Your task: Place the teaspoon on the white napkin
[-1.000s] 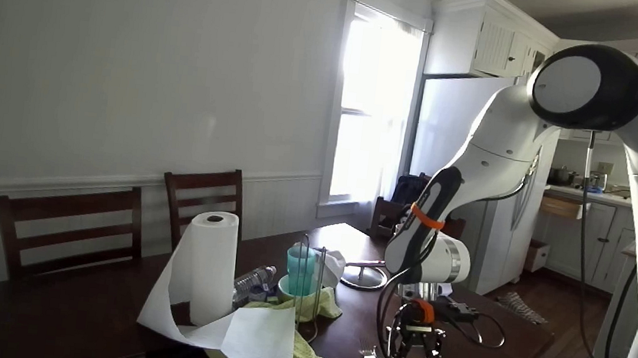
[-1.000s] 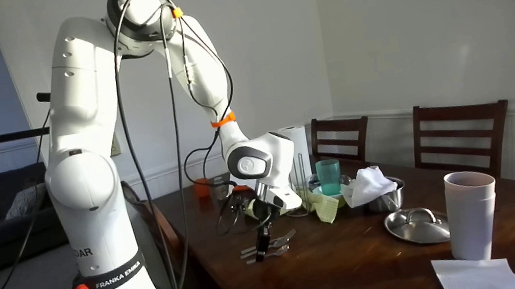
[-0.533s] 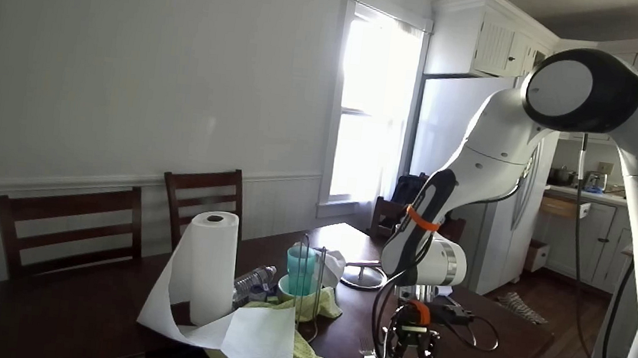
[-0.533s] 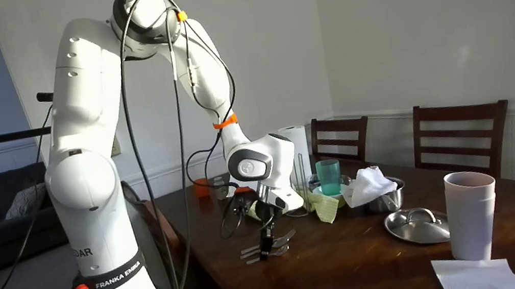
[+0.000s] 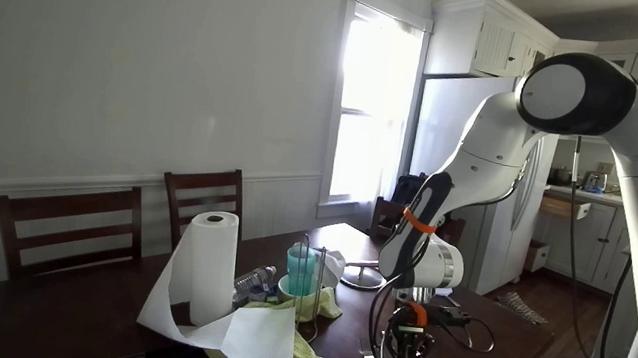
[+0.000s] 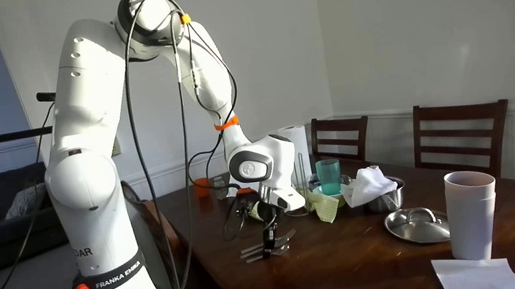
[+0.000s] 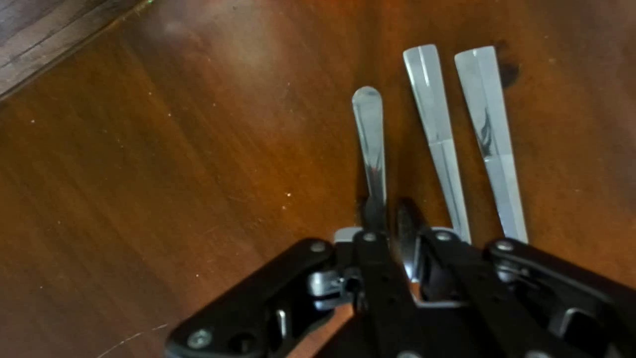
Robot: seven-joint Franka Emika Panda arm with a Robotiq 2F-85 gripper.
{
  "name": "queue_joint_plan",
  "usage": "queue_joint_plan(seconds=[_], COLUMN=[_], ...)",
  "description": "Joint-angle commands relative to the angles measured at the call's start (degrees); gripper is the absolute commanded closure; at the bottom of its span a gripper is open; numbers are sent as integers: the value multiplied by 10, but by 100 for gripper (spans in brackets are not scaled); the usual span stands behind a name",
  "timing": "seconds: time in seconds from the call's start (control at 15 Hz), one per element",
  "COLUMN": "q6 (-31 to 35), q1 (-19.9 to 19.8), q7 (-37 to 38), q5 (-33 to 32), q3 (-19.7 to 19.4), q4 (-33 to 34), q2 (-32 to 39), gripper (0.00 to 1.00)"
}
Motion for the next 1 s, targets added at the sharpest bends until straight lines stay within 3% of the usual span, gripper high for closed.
queue_joint_plan(seconds=[0.0, 0.2, 0.33, 0.53, 0.93], q6=[9, -4, -38, -103, -265], q1=[-1, 19, 46, 57, 17], q7=[-12, 5, 32, 32, -53], q5=[4, -46, -129, -220, -280], q3=[2, -21, -58, -91, -96], q4=[4, 4, 16, 56, 176], q2=[6, -9, -26, -43, -26], gripper=[100, 98, 98, 98, 98])
